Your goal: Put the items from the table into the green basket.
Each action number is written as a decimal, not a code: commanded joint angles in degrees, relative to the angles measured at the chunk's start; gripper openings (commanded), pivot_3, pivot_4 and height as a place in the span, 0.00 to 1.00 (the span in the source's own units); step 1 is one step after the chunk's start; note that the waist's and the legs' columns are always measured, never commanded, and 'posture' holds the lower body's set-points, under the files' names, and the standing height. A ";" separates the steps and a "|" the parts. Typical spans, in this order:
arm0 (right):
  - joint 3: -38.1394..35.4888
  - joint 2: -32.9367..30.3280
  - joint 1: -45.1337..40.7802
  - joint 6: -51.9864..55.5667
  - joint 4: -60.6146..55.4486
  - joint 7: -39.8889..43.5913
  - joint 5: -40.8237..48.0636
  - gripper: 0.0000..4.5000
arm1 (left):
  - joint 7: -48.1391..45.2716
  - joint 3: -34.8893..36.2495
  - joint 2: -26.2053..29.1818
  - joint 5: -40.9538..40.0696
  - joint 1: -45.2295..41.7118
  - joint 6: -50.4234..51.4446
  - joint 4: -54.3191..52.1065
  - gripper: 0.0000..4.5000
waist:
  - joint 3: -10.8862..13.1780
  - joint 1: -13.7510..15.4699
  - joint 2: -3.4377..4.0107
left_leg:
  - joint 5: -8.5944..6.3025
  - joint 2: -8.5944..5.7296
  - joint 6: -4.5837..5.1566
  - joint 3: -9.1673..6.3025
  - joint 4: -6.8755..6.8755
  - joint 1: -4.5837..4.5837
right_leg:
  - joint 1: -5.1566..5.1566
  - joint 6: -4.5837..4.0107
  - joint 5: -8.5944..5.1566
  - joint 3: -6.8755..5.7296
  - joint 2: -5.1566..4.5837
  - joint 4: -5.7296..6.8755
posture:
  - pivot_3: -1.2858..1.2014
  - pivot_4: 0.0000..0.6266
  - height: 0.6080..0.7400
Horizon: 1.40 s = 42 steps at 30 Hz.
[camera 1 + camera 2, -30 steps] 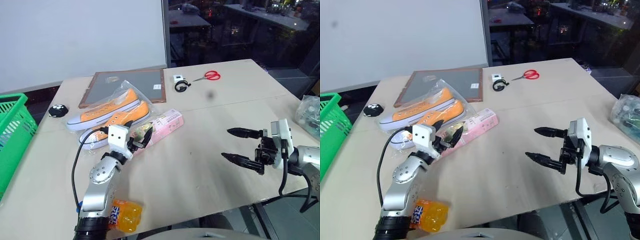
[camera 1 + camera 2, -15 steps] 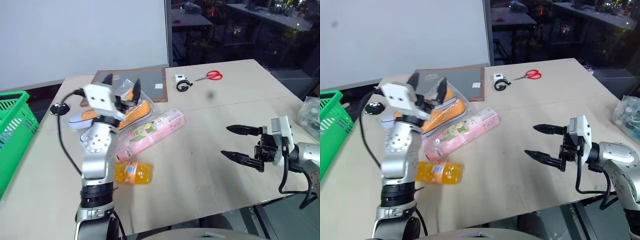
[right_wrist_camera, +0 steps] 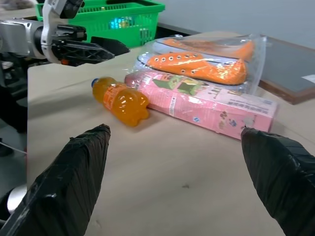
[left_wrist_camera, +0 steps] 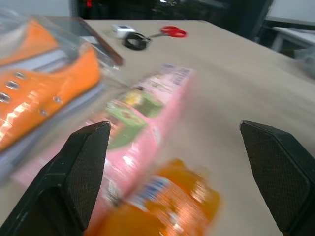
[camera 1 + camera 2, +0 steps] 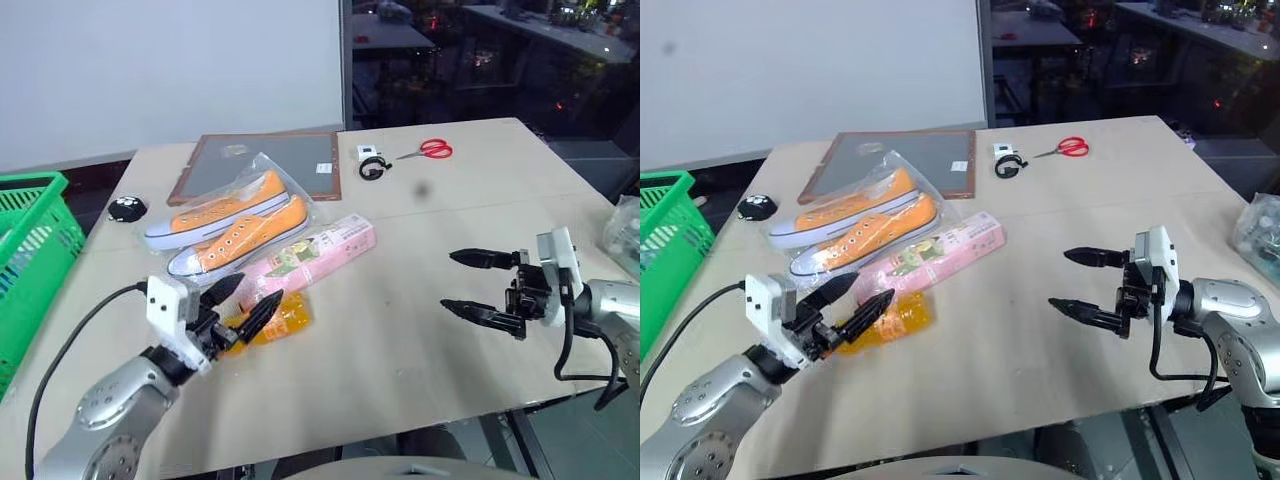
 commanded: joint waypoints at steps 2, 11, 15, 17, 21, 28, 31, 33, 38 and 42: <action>-0.80 -0.79 -1.19 -0.68 0.30 1.60 0.10 1.00 | -5.18 2.47 1.79 -1.62 8.33 -0.85 -3.84 0.96 | 0.29 -0.23 0.06 | 0.00 0.02 0.00 0.02 -0.03 -0.04 | -0.06 0.02 -0.02 -0.01 0.01 -0.01 | 0.55 0.05 1.00; 0.46 -0.45 -3.07 -0.19 1.65 2.56 -0.12 1.00 | -15.11 4.44 12.63 19.92 6.11 -19.46 7.99 0.96 | 0.85 1.21 0.15 | -0.02 -0.02 0.02 0.06 -0.09 -0.19 | -0.26 0.00 -0.08 -0.05 0.03 -0.02 | 0.56 0.05 1.00; 0.83 -0.30 -3.54 0.02 1.60 2.49 -0.03 1.00 | -21.09 2.30 18.00 20.79 0.50 -20.50 14.06 0.96 | 0.87 1.18 0.15 | -0.02 0.01 0.02 0.22 -0.09 -0.20 | -0.27 0.01 -0.08 0.00 -0.04 -0.03 | 0.56 0.05 1.00; 0.63 -0.55 -2.95 0.28 1.03 2.53 0.25 1.00 | -25.63 0.18 21.44 21.72 -1.48 -20.89 17.43 0.96 | 0.87 1.14 0.15 | -0.03 0.01 0.03 0.22 -0.11 -0.31 | -0.42 0.02 -0.07 -0.02 -0.01 -0.04 | 0.55 0.05 1.00; 0.03 -1.76 -0.87 -0.01 -0.34 3.04 0.11 1.00 | -33.28 -3.84 27.28 23.17 -3.93 -20.82 22.76 0.96 | 0.89 0.90 0.18 | -0.03 0.03 0.03 0.24 -0.23 -0.46 | -0.64 0.02 -0.06 -0.02 0.02 -0.04 | 0.54 0.05 1.00; -0.46 -3.12 0.14 0.80 -2.79 3.15 1.42 1.00 | -35.29 -11.70 27.53 27.45 -12.76 -21.76 31.11 0.96 | 0.90 0.55 0.20 | -0.02 0.06 0.04 0.24 -0.20 -0.66 | -0.82 0.06 -0.03 -0.03 0.03 -0.03 | 0.52 0.06 1.00; -0.74 -3.26 0.44 1.01 -3.61 2.85 1.64 1.00 | -36.63 -14.40 27.91 28.20 -14.16 -20.56 32.68 0.96 | 0.90 -0.09 0.20 | -0.02 0.06 0.04 0.24 -0.16 -0.69 | -0.82 0.09 0.00 -0.03 0.02 -0.03 | 0.52 0.06 1.00; -0.93 -3.24 0.73 1.01 -3.90 2.75 1.63 1.00 | -38.02 -15.58 28.74 27.98 -14.22 -18.92 32.64 0.96 | 0.89 -0.40 0.19 | -0.02 0.07 0.03 0.23 -0.15 -0.71 | -0.83 0.18 0.05 -0.04 0.02 -0.03 | 0.52 0.05 1.00; -1.01 -2.79 0.69 1.00 -4.10 2.39 1.39 1.00 | -37.17 -17.68 28.39 29.71 -17.17 -17.36 33.69 0.96 | 0.82 -0.39 0.31 | -0.02 0.09 0.04 0.25 -0.13 -0.69 | -0.82 0.26 0.10 -0.02 0.02 -0.02 | 0.51 0.04 1.00; -0.93 -2.55 0.65 0.74 -3.99 2.14 1.24 1.00 | -36.71 -17.92 27.39 29.55 -18.40 -17.20 33.77 0.85 | 0.76 -0.30 0.37 | -0.02 0.08 0.04 0.23 -0.08 -0.70 | -0.81 0.26 0.11 -0.04 0.02 0.02 | 0.51 0.03 1.00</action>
